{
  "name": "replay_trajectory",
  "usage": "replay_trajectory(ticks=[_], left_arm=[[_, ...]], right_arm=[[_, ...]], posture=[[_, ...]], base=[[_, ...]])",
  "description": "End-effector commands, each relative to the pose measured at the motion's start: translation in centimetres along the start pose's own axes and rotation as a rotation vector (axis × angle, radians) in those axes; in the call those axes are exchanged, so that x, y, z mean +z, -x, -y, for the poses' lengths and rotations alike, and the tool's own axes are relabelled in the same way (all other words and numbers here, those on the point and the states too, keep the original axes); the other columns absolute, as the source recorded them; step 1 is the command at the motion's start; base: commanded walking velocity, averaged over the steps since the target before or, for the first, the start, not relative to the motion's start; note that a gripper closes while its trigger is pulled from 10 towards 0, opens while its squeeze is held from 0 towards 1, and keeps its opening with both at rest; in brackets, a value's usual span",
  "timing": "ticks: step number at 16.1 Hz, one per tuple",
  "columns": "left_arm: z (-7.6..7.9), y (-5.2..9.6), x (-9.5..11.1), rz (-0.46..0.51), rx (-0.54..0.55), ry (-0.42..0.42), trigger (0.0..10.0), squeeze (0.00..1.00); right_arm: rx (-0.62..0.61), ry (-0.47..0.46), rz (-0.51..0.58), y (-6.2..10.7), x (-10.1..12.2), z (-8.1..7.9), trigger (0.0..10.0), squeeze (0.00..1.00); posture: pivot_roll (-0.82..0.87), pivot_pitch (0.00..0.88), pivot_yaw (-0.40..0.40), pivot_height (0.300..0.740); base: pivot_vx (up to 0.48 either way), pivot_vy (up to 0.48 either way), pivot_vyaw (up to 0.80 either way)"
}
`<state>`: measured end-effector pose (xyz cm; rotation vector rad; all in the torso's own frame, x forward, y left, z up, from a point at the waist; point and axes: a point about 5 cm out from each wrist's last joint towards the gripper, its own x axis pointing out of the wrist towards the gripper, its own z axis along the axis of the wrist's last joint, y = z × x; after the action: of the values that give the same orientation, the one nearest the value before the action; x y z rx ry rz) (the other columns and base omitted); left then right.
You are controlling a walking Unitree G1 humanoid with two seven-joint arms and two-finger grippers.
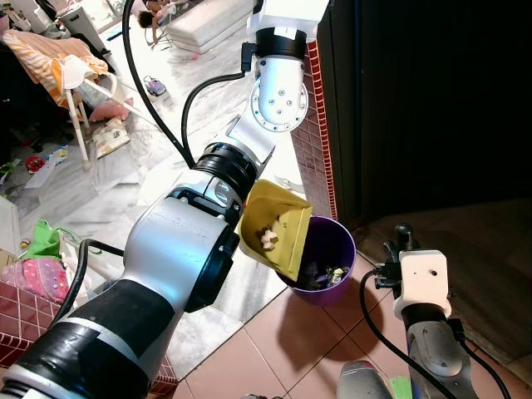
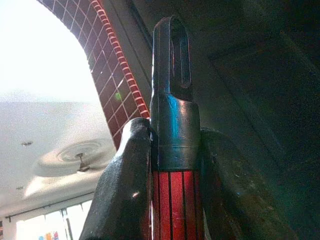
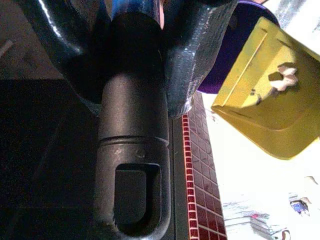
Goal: Sweep floor
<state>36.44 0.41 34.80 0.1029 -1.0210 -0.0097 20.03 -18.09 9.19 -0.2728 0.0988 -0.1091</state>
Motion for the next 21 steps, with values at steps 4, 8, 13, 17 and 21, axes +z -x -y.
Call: replay_trajectory(ticks=[4, 8, 13, 17, 21], left_arm=[[-1.0, -1.2, 0.8, 0.064, 0.006, -0.036, 10.0, 0.00], [-1.0, -1.2, 0.8, 0.064, 0.006, -0.036, 10.0, 0.00], [3.4, 1.5, 0.9, -0.067, -0.098, 0.250, 10.0, 0.00], [2.3, 0.6, 1.7, 0.041, -0.091, 0.195, 10.0, 0.00], [2.8, 1.8, 1.4, 0.063, -0.176, 0.175, 10.0, 0.00]], right_arm=[[0.026, -0.066, -0.015, 0.1, -0.1, -1.3, 10.0, 0.00], [0.026, -0.066, -0.015, 0.1, -0.1, -1.3, 10.0, 0.00], [0.052, -0.045, 0.027, -1.7, 0.0, -1.7, 10.0, 0.00], [0.106, -0.030, 0.101, -3.6, 1.5, -2.9, 10.0, 0.00], [0.106, -0.018, 0.107, -3.9, 1.2, -2.8, 10.0, 0.00]], posture=[[-0.45, 0.036, 0.333, 0.740], [-0.45, 0.036, 0.333, 0.740], [-0.40, 0.000, 0.311, 0.740], [-0.39, 0.000, 0.285, 0.740], [-0.39, 0.000, 0.280, 0.740]], base=[[0.000, 0.000, 0.00], [0.000, 0.000, 0.00], [0.000, 0.000, 0.00], [0.000, 0.000, 0.00], [0.000, 0.000, 0.00]])
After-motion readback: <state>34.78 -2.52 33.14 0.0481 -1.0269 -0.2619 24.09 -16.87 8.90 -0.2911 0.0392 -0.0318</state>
